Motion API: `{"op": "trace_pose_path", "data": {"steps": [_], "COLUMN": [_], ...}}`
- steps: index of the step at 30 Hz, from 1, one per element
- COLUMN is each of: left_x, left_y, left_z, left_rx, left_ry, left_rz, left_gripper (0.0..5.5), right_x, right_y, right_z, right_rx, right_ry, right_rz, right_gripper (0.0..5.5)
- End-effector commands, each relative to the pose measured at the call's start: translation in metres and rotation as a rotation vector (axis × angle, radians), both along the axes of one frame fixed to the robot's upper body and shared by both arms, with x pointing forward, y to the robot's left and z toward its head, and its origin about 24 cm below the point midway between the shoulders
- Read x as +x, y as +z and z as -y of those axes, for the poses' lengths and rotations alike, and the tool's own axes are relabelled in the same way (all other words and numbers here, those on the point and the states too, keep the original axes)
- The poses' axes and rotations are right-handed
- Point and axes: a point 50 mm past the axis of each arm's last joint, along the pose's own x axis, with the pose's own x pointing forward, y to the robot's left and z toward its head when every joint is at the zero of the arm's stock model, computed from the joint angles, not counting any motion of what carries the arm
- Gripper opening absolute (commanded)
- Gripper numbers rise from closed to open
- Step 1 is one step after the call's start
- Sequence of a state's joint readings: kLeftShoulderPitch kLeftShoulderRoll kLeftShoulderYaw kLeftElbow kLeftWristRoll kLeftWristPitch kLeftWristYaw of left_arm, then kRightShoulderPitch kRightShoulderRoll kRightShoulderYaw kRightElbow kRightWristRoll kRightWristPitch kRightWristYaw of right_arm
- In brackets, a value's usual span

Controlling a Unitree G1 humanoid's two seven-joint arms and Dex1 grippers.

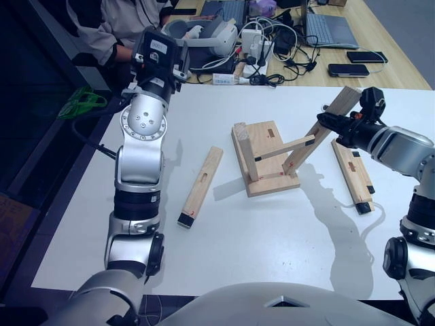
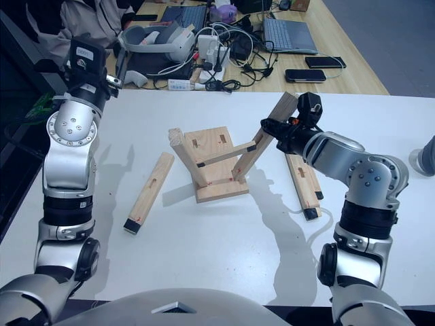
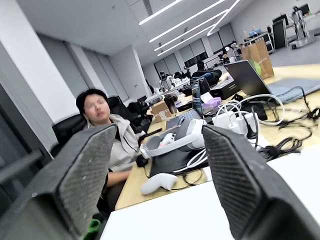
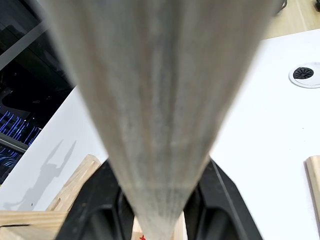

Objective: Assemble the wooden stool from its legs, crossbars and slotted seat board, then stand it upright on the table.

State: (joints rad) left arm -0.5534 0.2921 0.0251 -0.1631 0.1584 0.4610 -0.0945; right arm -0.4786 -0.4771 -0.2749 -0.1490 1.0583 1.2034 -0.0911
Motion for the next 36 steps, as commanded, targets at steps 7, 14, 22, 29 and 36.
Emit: {"op": "trace_pose_path", "data": {"steps": [7, 14, 22, 29, 36], "left_x": [-0.004, -0.006, -0.007, -0.008, -0.007], "left_y": [0.003, 0.001, 0.001, 0.001, 0.002], "left_z": [0.007, 0.009, 0.007, 0.01, 0.011], "left_rx": [-0.133, -0.134, -0.137, -0.132, -0.124], "left_ry": [-0.002, -0.003, 0.004, 0.001, -0.002], "left_rz": [0.001, 0.004, 0.004, 0.008, 0.013], "left_gripper": [3.16, 3.16, 3.16, 3.16, 3.16], "right_x": [-0.002, -0.012, -0.015, -0.016, -0.023], "right_y": [-0.004, -0.001, -0.001, 0.004, 0.004], "right_z": [-0.021, -0.023, -0.013, -0.005, -0.003], "right_rx": [-0.107, -0.099, -0.025, 0.112, 0.196], "right_ry": [0.094, 0.151, 0.11, 0.043, 0.053], "right_rz": [0.035, 0.083, 0.113, 0.17, 0.209], "right_gripper": [0.99, 0.99, 0.99, 0.99, 0.99]}}
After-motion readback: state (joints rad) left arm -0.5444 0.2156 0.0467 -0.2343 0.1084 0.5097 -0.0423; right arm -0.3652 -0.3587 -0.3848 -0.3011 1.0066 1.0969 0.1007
